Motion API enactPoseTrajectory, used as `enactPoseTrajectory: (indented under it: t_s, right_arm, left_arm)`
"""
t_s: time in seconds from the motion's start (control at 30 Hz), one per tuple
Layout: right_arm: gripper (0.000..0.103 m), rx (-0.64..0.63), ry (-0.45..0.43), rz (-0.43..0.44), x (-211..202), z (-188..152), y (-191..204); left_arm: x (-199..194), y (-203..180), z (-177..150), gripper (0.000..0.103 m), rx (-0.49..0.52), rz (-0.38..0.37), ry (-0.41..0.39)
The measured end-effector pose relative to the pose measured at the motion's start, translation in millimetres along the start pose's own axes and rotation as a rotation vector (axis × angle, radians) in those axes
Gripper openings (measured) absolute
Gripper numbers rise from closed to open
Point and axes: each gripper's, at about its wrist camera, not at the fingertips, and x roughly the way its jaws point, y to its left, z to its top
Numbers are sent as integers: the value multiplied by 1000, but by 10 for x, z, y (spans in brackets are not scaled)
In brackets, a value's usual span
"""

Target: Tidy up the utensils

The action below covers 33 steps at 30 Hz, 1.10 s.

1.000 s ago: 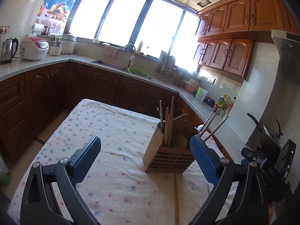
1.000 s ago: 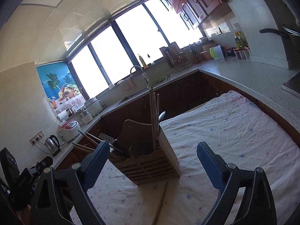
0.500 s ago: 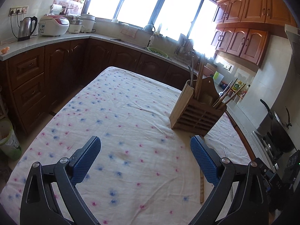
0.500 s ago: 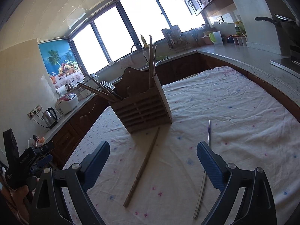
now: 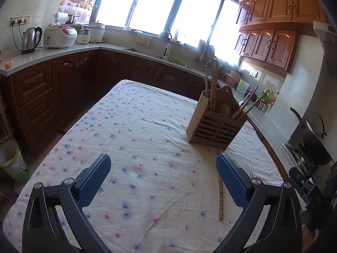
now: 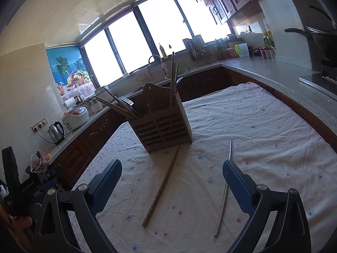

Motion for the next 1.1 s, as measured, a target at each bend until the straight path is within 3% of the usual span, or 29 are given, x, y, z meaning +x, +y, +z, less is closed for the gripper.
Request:
enactPoseTrajectory:
  t_s: [0.1, 0.23, 0.37, 0.5, 0.73, 1.1]
  right_arm:
    - [98, -58, -34, -6, -116, 182, 82]
    - [103, -180, -145, -30, -387, 413, 296]
    - [103, -244, -244, -66, -559, 298, 434]
    - [103, -221, -221, -94, -501, 14, 405]
    - [103, -270, -216, -154, -548, -271, 422]
    - [103, -283, -177, -182, -697, -580, 274]
  left_arm:
    - [-165, -4, 110, 103, -23, -59, -69]
    - [-316, -165, 185, 103, 86, 4, -115]
    - [-363, -325, -36, 103, 210, 151, -169]
    - [-262, -358, -298, 103, 242, 183, -103]
    - [-172, -391, -683, 103, 281, 214, -59]
    - [-367, -454, -835, 103, 310, 233, -136]
